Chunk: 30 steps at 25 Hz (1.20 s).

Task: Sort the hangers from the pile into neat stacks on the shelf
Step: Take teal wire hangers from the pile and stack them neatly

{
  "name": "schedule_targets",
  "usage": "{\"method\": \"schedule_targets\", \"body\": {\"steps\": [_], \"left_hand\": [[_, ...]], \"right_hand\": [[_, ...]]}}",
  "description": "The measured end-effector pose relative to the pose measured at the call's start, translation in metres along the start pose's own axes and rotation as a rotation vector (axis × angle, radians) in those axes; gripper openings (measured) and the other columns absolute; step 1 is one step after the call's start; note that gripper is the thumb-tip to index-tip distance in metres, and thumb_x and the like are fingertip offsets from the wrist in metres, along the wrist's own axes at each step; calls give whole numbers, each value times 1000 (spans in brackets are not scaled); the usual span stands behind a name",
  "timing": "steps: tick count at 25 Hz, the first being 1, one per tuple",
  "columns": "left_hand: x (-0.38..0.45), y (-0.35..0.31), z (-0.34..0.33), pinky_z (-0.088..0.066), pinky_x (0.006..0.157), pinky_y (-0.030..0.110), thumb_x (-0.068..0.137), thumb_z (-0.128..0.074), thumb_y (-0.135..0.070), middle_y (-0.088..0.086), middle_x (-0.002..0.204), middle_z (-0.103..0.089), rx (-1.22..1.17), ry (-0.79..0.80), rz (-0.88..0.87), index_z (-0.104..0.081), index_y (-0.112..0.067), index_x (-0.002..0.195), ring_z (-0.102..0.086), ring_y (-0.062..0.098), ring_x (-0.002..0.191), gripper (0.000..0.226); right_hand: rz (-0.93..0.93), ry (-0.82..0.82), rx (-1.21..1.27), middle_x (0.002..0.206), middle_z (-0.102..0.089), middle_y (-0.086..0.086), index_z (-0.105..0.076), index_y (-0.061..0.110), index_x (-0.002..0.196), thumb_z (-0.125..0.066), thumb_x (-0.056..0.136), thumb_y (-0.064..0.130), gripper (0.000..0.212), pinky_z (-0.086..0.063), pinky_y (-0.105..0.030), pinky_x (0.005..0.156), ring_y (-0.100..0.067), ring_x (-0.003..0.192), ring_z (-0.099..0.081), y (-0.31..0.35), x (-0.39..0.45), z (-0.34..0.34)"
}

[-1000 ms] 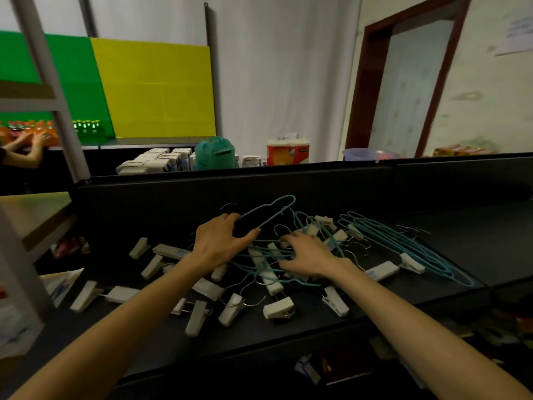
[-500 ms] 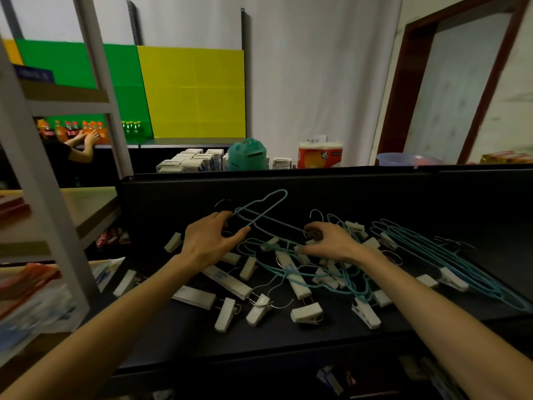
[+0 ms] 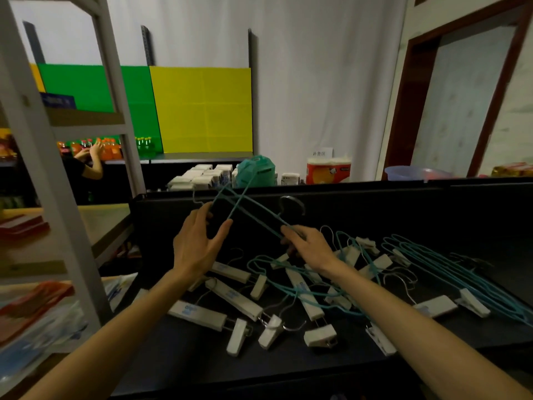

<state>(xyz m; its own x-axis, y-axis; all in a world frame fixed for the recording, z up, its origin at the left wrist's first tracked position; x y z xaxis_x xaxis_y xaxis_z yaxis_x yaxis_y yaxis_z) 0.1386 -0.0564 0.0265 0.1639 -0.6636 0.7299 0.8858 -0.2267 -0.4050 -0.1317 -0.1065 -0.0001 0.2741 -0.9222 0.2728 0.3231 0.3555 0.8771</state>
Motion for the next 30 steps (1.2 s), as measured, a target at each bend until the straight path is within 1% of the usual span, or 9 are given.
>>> {"method": "schedule_targets", "body": {"steps": [2,3,6,9,11,16,21,26,30], "left_hand": [[2,-5,1,-52,86,37,90,-39,-76,-2,127,-51,-61,-18,13,-33,-26,151,-53,15,112,79],[3,-9,-2,-51,90,39,91,-39,-76,0,130,-50,-54,-18,6,-31,-26,153,-52,16,115,80],[1,-35,-17,-43,99,40,92,-40,-73,5,136,-49,53,-16,-67,-30,-23,156,-49,22,120,81],[-9,-81,-37,-41,99,40,91,-43,-73,8,138,-49,89,4,-180,-34,-18,155,-48,26,121,84],[-18,-118,-55,-42,97,40,92,-42,-74,8,137,-50,97,41,-278,-36,-17,155,-49,26,120,85],[-32,-259,-115,-44,94,41,95,-38,-73,9,135,-53,50,109,-468,-34,-17,157,-51,28,119,84],[-57,-451,-194,-45,91,39,96,-37,-73,8,132,-54,-49,139,-676,-34,-15,157,-52,26,115,84],[-90,-614,-282,-47,84,39,96,-36,-73,8,127,-57,-89,178,-807,-43,-14,153,-55,26,108,82],[-106,-730,-351,-50,79,35,95,-33,-76,5,121,-60,-125,268,-867,-48,-14,147,-58,22,100,83]], "right_hand": [[-102,3,122,88,-75,-14,-69,10,109,-52,100,45,39,-57,-39,65,-26,68,-70,6,0,-2],[-174,44,133,88,-76,-16,-68,8,113,-51,102,41,39,-58,-37,62,-28,68,-71,7,-4,0],[-289,205,131,96,-77,-13,-64,11,121,-50,104,37,34,-59,-32,64,-29,80,-74,4,-21,19],[-297,136,129,97,-77,-12,-65,14,121,-54,103,31,27,-61,-39,72,-36,87,-74,-7,-41,72],[-329,57,131,94,-77,-12,-67,13,117,-60,100,29,25,-60,-40,70,-39,85,-74,-21,-56,114],[-429,-143,133,73,-70,-10,-71,9,112,-66,95,28,25,-49,-26,47,-28,60,-70,-68,-120,252],[-454,-305,40,74,-72,-13,-71,9,109,-67,94,28,24,-37,-22,38,-20,44,-59,-121,-210,426],[-507,-379,-13,84,-74,-16,-65,9,115,-72,88,39,40,-29,-20,33,-18,42,-53,-167,-305,578],[-513,-497,-149,85,-74,-18,-59,16,114,-73,83,50,49,-37,-23,38,-12,41,-50,-196,-361,683]]}}
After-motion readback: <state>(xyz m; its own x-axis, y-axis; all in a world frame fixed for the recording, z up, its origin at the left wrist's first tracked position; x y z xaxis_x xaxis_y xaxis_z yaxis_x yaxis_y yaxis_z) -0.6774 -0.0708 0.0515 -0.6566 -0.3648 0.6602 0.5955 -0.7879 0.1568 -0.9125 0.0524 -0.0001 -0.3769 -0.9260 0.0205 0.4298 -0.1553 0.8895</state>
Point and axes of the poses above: each hand's wrist, its own x-axis towards the middle knuckle, its own z-axis out of the back of the hand, y = z × x, the point moved 6 cm from there along x, towards the middle knuckle
